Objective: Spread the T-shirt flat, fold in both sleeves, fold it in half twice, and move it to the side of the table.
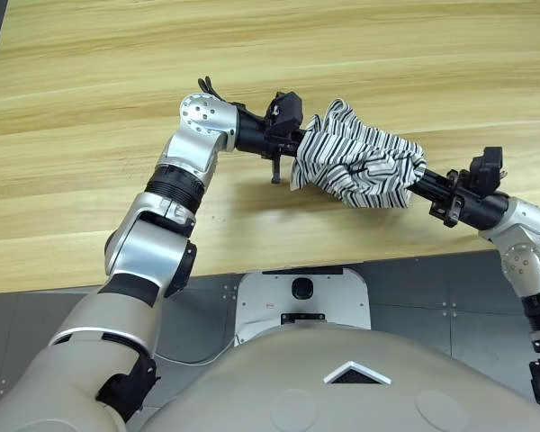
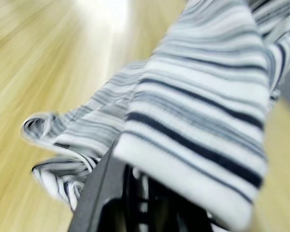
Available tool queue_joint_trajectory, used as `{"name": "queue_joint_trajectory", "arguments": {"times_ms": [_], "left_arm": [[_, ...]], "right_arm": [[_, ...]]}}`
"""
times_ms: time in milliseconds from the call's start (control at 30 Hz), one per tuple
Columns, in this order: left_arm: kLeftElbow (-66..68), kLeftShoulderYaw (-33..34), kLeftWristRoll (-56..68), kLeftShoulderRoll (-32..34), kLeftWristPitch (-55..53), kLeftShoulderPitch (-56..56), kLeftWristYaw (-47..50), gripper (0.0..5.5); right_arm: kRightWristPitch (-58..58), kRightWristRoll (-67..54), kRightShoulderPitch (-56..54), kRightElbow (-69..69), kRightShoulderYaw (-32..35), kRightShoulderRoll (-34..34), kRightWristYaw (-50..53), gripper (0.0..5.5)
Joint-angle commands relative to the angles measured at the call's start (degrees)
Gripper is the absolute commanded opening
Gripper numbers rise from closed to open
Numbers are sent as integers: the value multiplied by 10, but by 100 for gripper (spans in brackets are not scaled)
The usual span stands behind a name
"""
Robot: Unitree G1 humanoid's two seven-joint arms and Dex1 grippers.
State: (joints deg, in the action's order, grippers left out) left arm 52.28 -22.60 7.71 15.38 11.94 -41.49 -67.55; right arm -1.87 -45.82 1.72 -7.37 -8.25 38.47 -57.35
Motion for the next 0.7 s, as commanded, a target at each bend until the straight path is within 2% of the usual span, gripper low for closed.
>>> {"name": "queue_joint_trajectory", "arguments": {"times_ms": [33,167,433,700], "left_arm": [[43,10,-43,-24,23,-28,45,13],[82,16,-77,-37,31,-39,85,13],[118,93,-59,-56,27,-74,116,13],[175,148,-79,-75,15,-115,306,13]], "right_arm": [[-12,83,-10,-43,12,-16,40,10],[-40,133,-18,-61,24,-31,81,10],[-91,177,-43,-101,63,-62,135,10],[-124,181,-51,-126,105,-104,168,10]]}}
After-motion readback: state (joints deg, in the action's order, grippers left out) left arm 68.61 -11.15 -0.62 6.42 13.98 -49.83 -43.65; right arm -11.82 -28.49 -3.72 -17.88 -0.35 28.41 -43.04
